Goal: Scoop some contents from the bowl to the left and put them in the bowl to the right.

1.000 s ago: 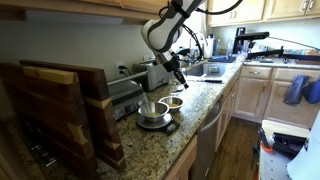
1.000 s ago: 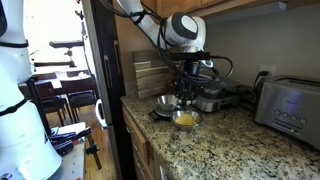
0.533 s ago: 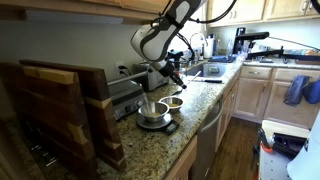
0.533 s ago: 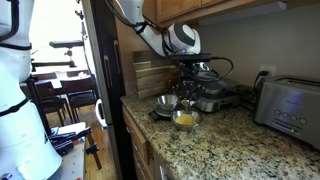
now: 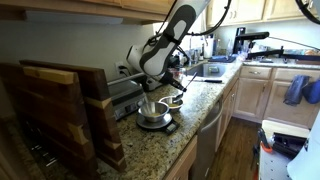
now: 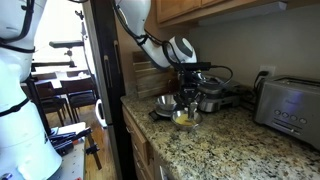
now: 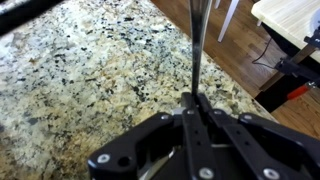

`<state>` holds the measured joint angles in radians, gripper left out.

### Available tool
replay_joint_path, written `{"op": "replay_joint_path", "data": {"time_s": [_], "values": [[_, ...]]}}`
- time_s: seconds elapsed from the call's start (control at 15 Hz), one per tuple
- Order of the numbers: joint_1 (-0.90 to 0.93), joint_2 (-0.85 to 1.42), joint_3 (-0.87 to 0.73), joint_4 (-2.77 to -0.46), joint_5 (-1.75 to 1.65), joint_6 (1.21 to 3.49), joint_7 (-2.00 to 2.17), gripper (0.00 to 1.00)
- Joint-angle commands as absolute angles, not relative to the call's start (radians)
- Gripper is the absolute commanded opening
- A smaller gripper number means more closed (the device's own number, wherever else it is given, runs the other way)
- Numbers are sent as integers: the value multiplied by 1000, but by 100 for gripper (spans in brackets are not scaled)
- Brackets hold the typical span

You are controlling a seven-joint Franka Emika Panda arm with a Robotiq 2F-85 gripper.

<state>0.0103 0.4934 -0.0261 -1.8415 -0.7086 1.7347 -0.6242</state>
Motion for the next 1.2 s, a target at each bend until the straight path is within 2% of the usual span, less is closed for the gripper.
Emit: {"op": "replay_joint_path", "data": {"time_s": [0.0, 1.13], "values": [[18, 525, -13, -1820, -783, 1705, -607, 4], [1, 579, 57, -1814, -829, 1809, -622, 3]]}}
